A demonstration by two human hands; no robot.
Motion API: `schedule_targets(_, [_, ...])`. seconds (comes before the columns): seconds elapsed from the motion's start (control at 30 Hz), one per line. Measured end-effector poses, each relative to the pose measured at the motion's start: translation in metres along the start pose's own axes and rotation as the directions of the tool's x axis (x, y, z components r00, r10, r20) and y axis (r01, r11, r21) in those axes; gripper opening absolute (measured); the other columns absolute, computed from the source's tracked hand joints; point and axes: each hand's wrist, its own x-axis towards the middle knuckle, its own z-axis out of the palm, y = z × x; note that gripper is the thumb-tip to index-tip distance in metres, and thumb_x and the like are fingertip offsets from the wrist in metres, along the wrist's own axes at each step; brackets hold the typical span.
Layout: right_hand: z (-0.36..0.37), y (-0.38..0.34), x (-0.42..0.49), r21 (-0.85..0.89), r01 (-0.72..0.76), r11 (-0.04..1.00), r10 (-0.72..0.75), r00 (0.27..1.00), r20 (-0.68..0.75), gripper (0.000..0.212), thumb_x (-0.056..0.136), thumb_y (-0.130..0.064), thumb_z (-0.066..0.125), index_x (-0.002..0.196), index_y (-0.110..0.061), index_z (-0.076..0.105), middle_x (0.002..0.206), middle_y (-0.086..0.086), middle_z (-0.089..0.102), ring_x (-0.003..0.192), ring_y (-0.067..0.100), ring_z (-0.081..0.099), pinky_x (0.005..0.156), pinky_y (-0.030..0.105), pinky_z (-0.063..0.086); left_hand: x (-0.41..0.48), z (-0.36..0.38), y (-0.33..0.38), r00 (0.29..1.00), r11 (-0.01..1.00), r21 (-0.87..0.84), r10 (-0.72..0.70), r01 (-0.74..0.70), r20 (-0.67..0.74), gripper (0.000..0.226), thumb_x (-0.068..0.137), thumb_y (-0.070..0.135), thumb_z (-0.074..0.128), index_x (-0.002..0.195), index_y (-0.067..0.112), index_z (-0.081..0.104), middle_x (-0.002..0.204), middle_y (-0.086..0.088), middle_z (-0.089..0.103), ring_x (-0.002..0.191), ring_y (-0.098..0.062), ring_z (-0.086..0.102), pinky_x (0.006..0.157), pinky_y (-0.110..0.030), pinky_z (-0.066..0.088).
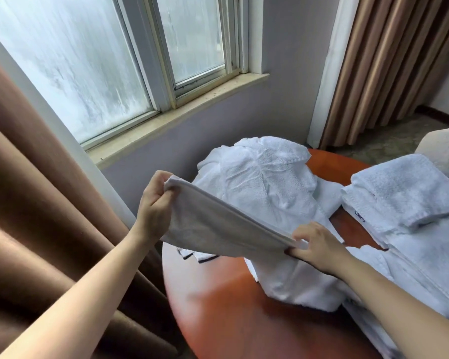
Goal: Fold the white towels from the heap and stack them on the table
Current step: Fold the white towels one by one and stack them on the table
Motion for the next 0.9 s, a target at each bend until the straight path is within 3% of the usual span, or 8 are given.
schedule_targets(0.07, [0.005, -0.002, -0.001, -0.057, 0.0, 0.998, 0.005, 0.996, 0.087, 0.019, 0.074, -0.038, 0.076, 0.065, -0.027, 0.063, 0.07, -0.015, 0.049, 0.069, -0.008, 0.038, 0.087, 0.025, 0.029, 0.002, -0.001, -0.002, 0.999, 1.0, 0.016, 0.027, -0.027, -0.019, 0.012, 0.077, 0.011, 0.044, 0.077, 0.022, 0.05, 0.066, 0.018, 0.053, 0.066, 0.003, 0.044, 0.064, -0.018, 0.036])
schedule_targets(0.3, [0.031, -0.009, -0.02, -0.131, -0.063, 0.989, 0.108, 0.923, 0.37, 0.042, 0.06, -0.061, 0.07, 0.072, -0.043, 0.035, 0.099, -0.02, 0.05, 0.097, -0.013, 0.043, 0.114, 0.023, -0.001, -0.004, -0.002, -0.001, 0.998, 0.996, 0.062, 0.061, -0.061, 0.014, 0.012, 0.08, 0.012, 0.046, 0.076, 0.024, 0.047, 0.064, 0.02, 0.051, 0.063, -0.001, 0.04, 0.062, -0.025, 0.034])
schedule_targets(0.4, [0.039, -0.013, -0.025, -0.145, -0.019, 0.989, 0.082, 0.893, 0.442, 0.028, 0.067, -0.051, 0.066, 0.071, -0.039, 0.042, 0.098, -0.023, 0.046, 0.1, -0.008, 0.045, 0.115, 0.024, -0.002, -0.007, -0.002, 0.002, 0.997, 0.996, 0.061, 0.07, -0.072, 0.035, 0.012, 0.08, 0.011, 0.046, 0.077, 0.022, 0.047, 0.064, 0.021, 0.051, 0.063, 0.0, 0.041, 0.061, -0.022, 0.034])
schedule_targets(0.5, [0.041, -0.01, -0.025, -0.09, -0.071, 0.993, 0.097, 0.94, 0.326, 0.026, 0.075, -0.036, 0.052, 0.058, -0.027, 0.034, 0.068, -0.013, 0.043, 0.069, 0.003, 0.046, 0.114, 0.029, 0.023, -0.007, -0.005, 0.007, 0.994, 0.991, 0.1, 0.086, -0.092, 0.061, 0.015, 0.079, 0.01, 0.045, 0.08, 0.025, 0.048, 0.069, 0.022, 0.054, 0.067, 0.001, 0.043, 0.064, -0.019, 0.036])
schedule_targets(0.57, [0.034, -0.01, -0.026, 0.008, -0.111, 0.994, 0.108, 0.978, 0.179, 0.026, 0.066, -0.043, 0.041, 0.056, -0.022, 0.028, 0.058, -0.007, 0.039, 0.06, 0.014, 0.042, 0.083, 0.035, 0.045, -0.007, -0.007, 0.008, 0.995, 0.985, 0.141, 0.091, -0.097, 0.045, 0.014, 0.079, 0.014, 0.045, 0.082, 0.027, 0.049, 0.072, 0.023, 0.057, 0.069, 0.0, 0.047, 0.066, -0.021, 0.038])
schedule_targets(0.67, [0.02, -0.012, -0.022, 0.083, -0.063, 0.995, 0.062, 0.998, 0.015, 0.026, 0.064, -0.043, 0.039, 0.054, -0.025, 0.024, 0.054, -0.006, 0.034, 0.058, 0.017, 0.038, 0.055, 0.03, 0.031, -0.01, -0.008, 0.013, 0.99, 0.944, 0.3, 0.144, -0.139, 0.005, 0.022, 0.071, 0.034, 0.041, 0.091, 0.033, 0.051, 0.067, 0.018, 0.058, 0.062, -0.015, 0.051, 0.065, -0.031, 0.043])
schedule_targets(0.77, [0.007, -0.024, -0.014, 0.045, 0.062, 0.997, -0.056, 0.99, -0.129, 0.029, 0.068, -0.029, 0.047, 0.058, -0.028, 0.019, 0.053, -0.009, 0.028, 0.056, 0.015, 0.031, 0.05, 0.02, 0.022, -0.015, -0.002, 0.024, 0.913, 0.732, 0.572, 0.4, -0.369, 0.078, 0.03, 0.071, 0.032, 0.043, 0.1, 0.031, 0.05, 0.053, 0.011, 0.046, 0.046, -0.025, 0.046, 0.056, -0.029, 0.045])
schedule_targets(0.9, [-0.007, -0.042, -0.005, 0.025, 0.178, 0.984, -0.169, 0.962, -0.215, 0.01, 0.069, -0.016, 0.041, 0.07, -0.025, 0.039, 0.063, -0.012, 0.034, 0.059, 0.013, 0.036, 0.052, 0.022, 0.031, -0.011, 0.01, 0.039, 0.779, 0.545, 0.617, 0.597, -0.568, 0.191, 0.034, 0.08, 0.041, 0.057, 0.109, 0.023, 0.052, 0.065, -0.001, 0.066, 0.052, -0.028, 0.063, 0.053, -0.027, 0.047])
